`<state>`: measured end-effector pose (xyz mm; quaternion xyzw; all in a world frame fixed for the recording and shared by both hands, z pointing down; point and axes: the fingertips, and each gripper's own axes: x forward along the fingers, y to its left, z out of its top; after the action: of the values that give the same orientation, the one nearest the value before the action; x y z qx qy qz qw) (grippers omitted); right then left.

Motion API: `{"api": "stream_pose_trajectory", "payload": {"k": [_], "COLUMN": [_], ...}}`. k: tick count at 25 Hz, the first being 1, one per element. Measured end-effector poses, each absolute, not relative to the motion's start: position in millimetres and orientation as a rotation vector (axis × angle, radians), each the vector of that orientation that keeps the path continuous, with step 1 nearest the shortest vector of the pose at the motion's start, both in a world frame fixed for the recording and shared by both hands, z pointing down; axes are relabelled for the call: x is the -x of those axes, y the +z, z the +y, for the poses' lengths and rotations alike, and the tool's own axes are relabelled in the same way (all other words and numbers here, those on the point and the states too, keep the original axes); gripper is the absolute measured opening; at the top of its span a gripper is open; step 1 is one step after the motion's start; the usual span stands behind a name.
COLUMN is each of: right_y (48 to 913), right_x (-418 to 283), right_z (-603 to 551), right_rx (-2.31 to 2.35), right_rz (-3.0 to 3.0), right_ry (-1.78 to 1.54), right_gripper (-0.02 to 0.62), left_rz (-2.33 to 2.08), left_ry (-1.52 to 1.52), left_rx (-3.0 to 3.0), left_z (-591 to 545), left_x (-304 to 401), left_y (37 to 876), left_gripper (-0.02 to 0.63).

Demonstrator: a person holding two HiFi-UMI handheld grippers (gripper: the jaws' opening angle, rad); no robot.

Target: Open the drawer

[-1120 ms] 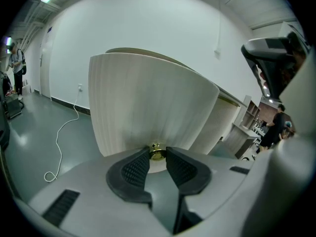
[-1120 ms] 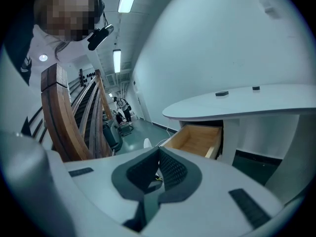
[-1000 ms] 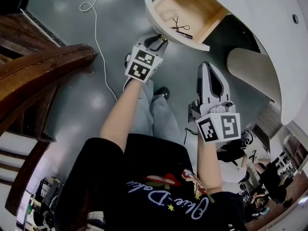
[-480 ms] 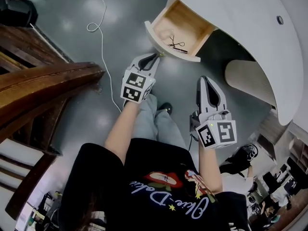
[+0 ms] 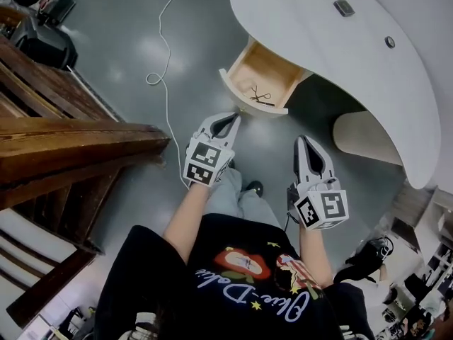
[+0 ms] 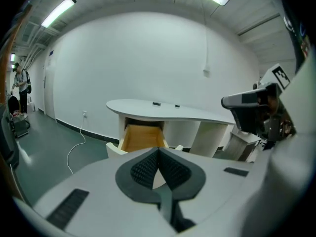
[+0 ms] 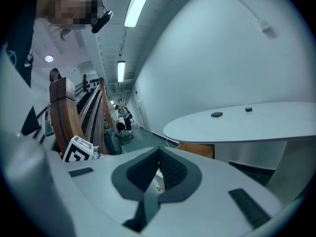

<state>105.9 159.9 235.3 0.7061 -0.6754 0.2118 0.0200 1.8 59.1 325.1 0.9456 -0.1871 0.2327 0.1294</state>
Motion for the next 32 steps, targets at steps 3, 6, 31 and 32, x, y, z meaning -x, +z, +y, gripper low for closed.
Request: {"api": "stream_pose_trajectory", "payload": {"k": [3,6,31,32], "right_y": [221,207,90,87], "right_x": [-102,-97,-54,-54], "right_z": [165,168,170,173], "right_rx": [-2.177,-2.165,-2.055,-2.058], "right_rz": [-2.126,-2.160,-2.462,-2.461], "right_ry": [0.632,0.597,0.304,0.295], "right_gripper": [0.000,0.000,0.000,0.000], "left_rz": [-0.506,-0.484,-0.450,-0.450], "left_ry": [0.684,0.669,0.452,0.445], "left_rx": [-2.774,-2.815,-3.025,-3.027], "left_z": [74,86,128,131], "left_x": [0,4,14,16], "left_y": [301,275,119,116], "left_gripper": [0.005,0.005,0.005,0.005]}}
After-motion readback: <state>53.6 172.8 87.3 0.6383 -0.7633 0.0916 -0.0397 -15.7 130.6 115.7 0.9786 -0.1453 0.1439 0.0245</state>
